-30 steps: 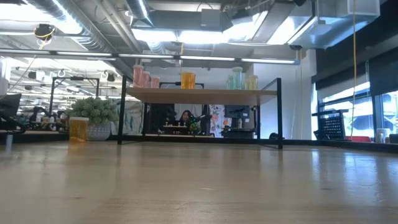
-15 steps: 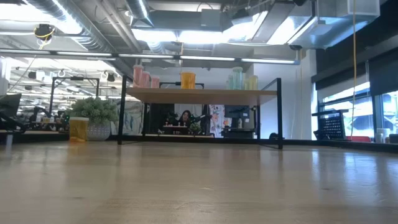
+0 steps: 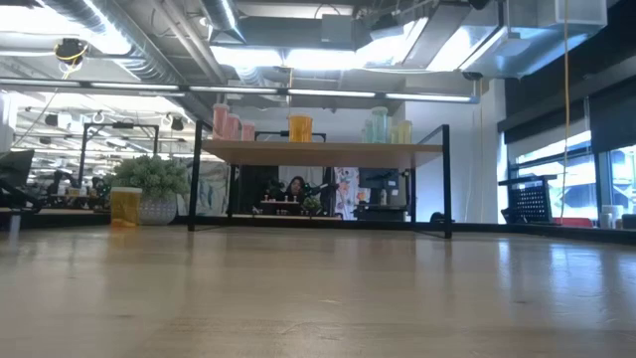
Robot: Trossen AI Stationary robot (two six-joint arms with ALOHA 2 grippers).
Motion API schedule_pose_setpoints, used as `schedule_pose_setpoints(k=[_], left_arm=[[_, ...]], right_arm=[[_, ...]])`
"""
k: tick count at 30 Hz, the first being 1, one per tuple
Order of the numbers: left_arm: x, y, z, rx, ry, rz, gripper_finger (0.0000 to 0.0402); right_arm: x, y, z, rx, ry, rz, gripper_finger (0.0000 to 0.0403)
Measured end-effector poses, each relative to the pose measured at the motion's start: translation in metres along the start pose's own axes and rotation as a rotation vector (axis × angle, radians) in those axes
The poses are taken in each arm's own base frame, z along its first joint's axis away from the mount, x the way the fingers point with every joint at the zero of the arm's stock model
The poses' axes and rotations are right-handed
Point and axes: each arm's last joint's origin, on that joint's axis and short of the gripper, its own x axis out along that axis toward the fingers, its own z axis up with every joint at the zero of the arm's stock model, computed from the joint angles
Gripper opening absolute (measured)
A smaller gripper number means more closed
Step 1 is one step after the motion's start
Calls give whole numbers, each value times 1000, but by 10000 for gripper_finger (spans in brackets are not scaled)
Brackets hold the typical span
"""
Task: Pick and place medicine bottles onto shelf by color
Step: Put the yellow medicine bottle on the shelf, aligned with the other yellow medicine bottle
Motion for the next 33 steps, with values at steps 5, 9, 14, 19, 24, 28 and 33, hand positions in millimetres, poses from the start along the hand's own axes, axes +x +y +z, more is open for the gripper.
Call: schedule_pose_setpoints(k=[5, 9, 14, 19, 24, 28, 33], left_arm=[[0, 0, 0, 0, 0, 3, 191], [0, 1, 0, 0, 0, 7, 173], [0, 1, 0, 0, 0, 8, 149], [0, 1, 0, 0, 0, 8, 126], [0, 0, 0, -3, 2, 0, 114], [-2, -3, 3, -4, 0, -17, 114], [-10, -9, 6, 7, -5, -21, 114]], right_arm=[[0, 0, 0, 0, 0, 0, 144], [0, 0, 0, 0, 0, 0, 144], [0, 0, 0, 0, 0, 0, 144], [0, 0, 0, 1, 0, 0, 144], [0, 0, 0, 0, 0, 0, 144], [0, 0, 0, 1, 0, 0, 144], [0, 0, 0, 1, 0, 0, 144]])
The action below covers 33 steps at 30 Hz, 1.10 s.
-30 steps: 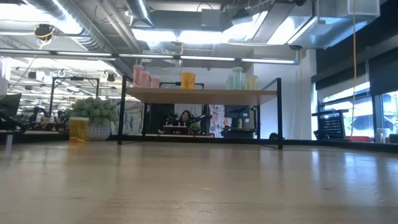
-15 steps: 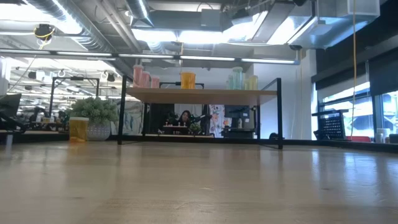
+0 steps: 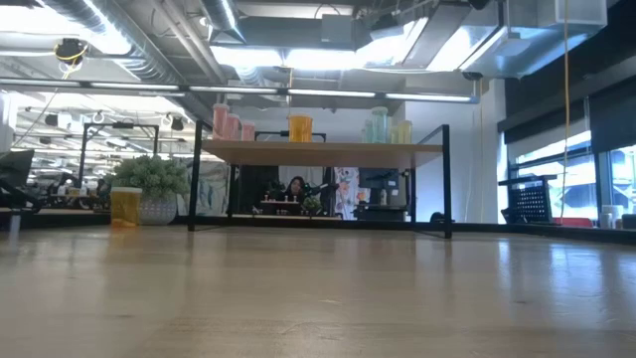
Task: Pick and place medicine bottles onto shelf by color
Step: Put the yellow medicine bottle on the shelf, aligned with the other yellow medicine bottle
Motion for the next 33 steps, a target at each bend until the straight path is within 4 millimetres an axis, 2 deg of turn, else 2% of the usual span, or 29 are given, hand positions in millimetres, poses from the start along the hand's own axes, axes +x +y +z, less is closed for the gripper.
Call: schedule_pose_setpoints(k=[5, 13, 26, 33], left_arm=[[-18, -8, 6, 6, -11, -28, 114], [-67, -7, 24, -29, -64, -59, 113], [-138, -1, 85, 126, -173, -57, 113], [-177, -2, 114, 167, -350, -106, 113]], right_arm=[[0, 0, 0, 0, 0, 0, 144], [0, 0, 0, -1, 0, 0, 144], [0, 0, 0, -1, 0, 0, 144], [0, 1, 3, -4, -36, 7, 144]])
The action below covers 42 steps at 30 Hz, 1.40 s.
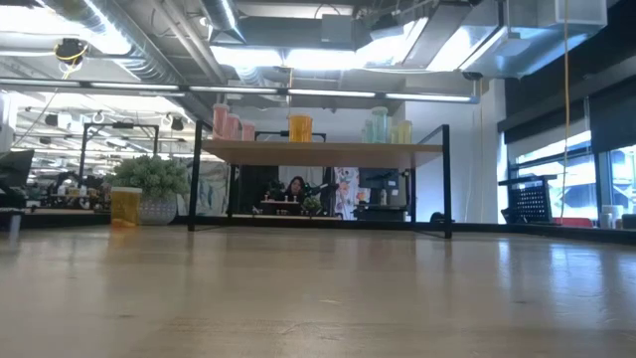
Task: Pick and place medicine bottles onto shelf by color
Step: Put the yellow medicine bottle on the shelf, aligned with the other yellow medicine bottle
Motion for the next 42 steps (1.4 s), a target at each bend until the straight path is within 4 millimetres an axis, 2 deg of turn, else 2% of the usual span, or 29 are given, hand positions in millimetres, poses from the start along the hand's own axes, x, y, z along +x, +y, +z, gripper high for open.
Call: schedule_pose_setpoints(k=[6, 11, 14, 19, 31, 39, 42], left_arm=[[-21, 4, 25, 47, -148, 5, 113], [-33, 10, 40, 93, -269, 60, 113], [-37, 13, 49, 131, -341, 97, 113], [-40, 16, 63, 188, -415, 108, 113], [-41, 19, 68, 190, -430, 117, 113], [-41, 18, 68, 189, -439, 112, 113], [-41, 18, 68, 189, -439, 112, 113]], right_arm=[[0, 1, 5, -21, -58, -3, 144], [2, -6, 10, 17, -115, -153, 144], [6, -14, 16, 32, -169, -236, 144], [23, -25, 25, 1, -217, -274, 144], [59, -44, 30, 19, -231, -270, 144], [62, -48, 37, -10, -279, -192, 144], [62, -48, 37, -15, -276, -188, 131]])
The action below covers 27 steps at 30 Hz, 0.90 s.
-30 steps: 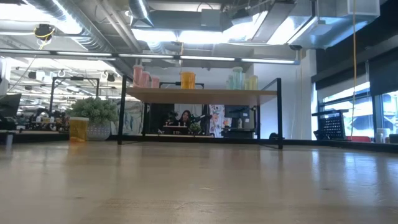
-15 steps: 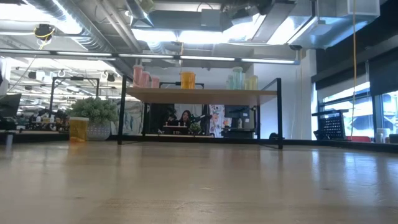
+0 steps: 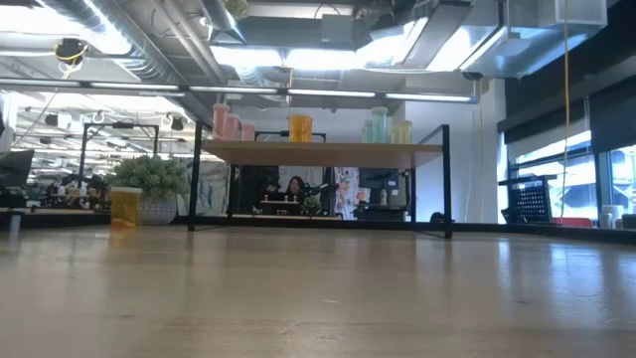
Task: Pick and place medicine bottles onto shelf by color
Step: Put the yellow medicine bottle on the shelf, aligned with the other yellow medicine bottle
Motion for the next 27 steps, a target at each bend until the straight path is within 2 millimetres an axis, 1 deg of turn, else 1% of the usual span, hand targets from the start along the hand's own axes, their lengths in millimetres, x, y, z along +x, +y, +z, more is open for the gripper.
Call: schedule_pose_setpoints(k=[5, 7, 10, 13, 21, 24, 27], left_arm=[[0, 0, 0, 0, 0, 0, 113], [0, 0, 0, 0, 0, 0, 113], [0, 0, 0, 8, -1, 1, 113], [0, 0, 0, 16, -1, 1, 113], [0, 0, 0, 17, -3, 1, 113], [0, 0, 1, 17, -7, 2, 113], [0, 0, 1, 18, -11, 1, 113]], right_arm=[[0, 0, 0, -53, -1, -1, 93], [0, 0, 1, -44, -9, 0, 87], [0, 0, 1, -55, -11, 0, 87], [0, 0, 1, -56, -14, 0, 101], [6, 0, 2, -59, -34, 0, 157], [13, 1, 4, -92, -84, 1, 173], [22, 1, 6, -90, -134, 5, 181]])
